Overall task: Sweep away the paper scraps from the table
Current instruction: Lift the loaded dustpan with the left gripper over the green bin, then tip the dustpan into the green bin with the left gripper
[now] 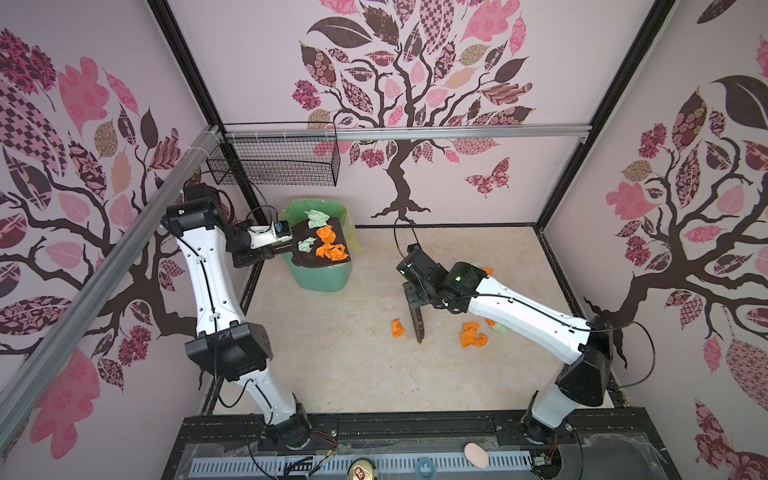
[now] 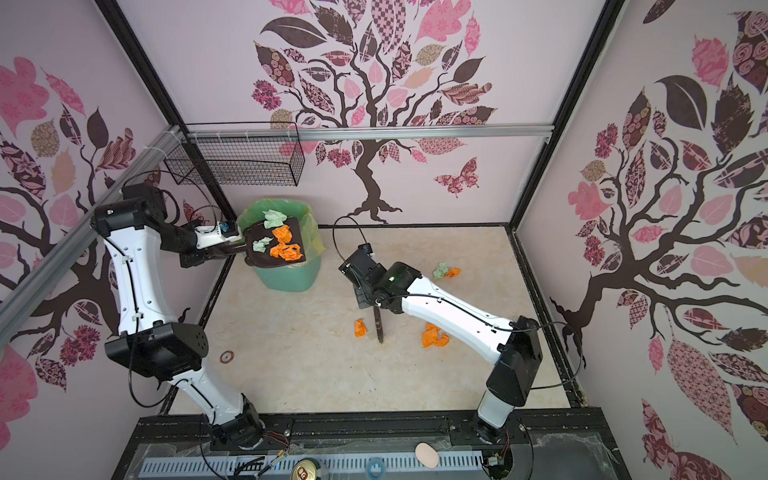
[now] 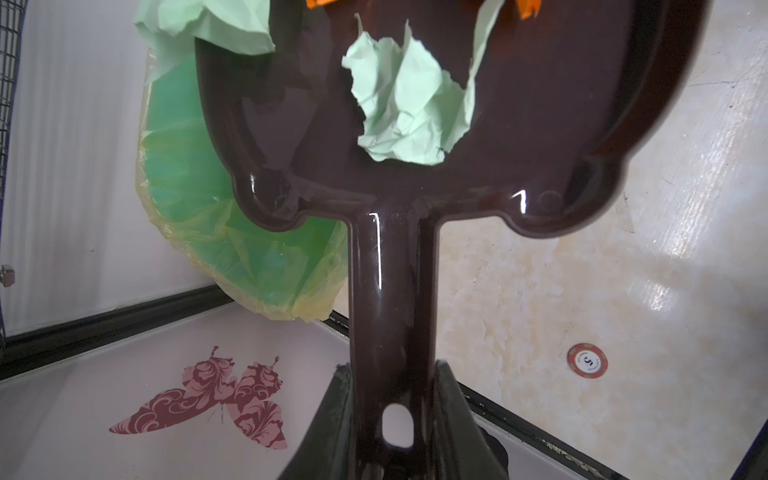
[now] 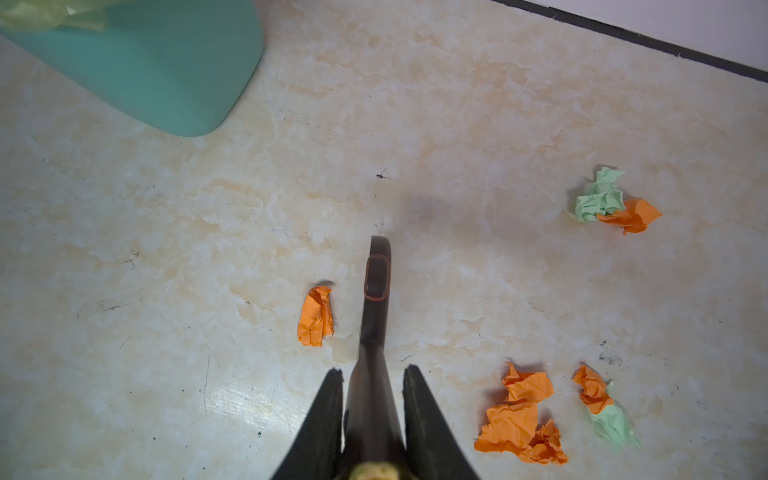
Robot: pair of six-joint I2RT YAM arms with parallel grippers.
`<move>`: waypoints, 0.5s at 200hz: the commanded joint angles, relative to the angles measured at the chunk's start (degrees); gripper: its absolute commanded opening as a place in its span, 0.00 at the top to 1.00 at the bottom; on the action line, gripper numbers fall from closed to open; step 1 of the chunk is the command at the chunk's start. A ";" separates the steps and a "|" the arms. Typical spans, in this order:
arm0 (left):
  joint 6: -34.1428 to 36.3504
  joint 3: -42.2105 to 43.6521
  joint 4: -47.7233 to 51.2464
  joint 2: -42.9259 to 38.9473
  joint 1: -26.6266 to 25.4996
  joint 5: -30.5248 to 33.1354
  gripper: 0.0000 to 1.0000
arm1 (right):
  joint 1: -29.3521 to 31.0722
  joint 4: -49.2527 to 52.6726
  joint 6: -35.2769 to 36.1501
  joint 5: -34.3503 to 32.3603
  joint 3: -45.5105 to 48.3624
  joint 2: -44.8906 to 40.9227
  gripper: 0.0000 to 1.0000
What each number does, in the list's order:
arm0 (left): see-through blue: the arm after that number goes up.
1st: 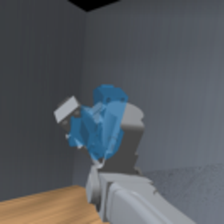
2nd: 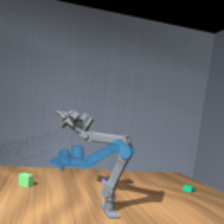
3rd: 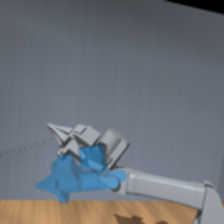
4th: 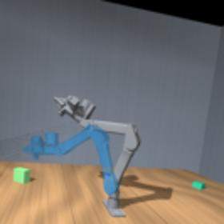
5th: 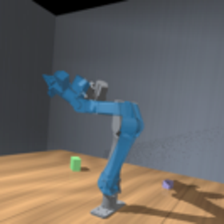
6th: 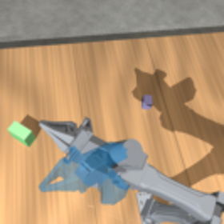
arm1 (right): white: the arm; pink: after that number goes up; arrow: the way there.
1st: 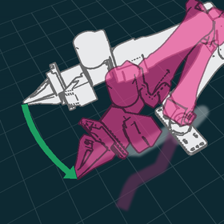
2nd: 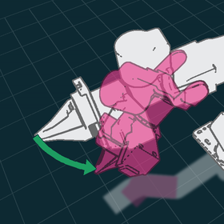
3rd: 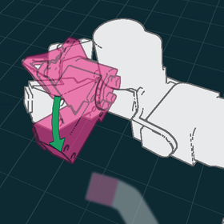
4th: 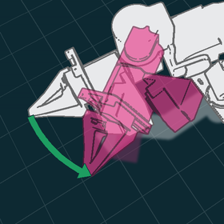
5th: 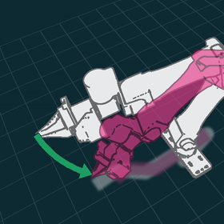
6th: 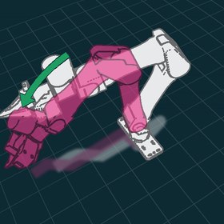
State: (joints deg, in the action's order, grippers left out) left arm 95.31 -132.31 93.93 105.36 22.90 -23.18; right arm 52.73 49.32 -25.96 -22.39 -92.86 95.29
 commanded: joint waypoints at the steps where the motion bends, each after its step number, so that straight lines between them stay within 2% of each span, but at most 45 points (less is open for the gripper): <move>1: -2.77 -6.52 9.03 3.09 0.57 -1.25 0.93 | -0.21 -1.21 -0.58 0.37 -0.23 -0.66 1.00; 69: -5.02 -15.96 9.07 10.85 -0.27 1.05 0.92 | -0.16 -2.39 -1.26 1.81 3.04 -0.98 1.00; 100: -5.13 -23.77 8.91 15.73 -0.14 3.25 0.93 | 0.00 -2.47 -1.15 2.18 2.85 -0.81 1.00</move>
State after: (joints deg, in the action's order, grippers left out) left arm 91.26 -149.99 94.13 118.21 22.83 -21.19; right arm 52.75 46.89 -26.81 -20.27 -90.39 95.26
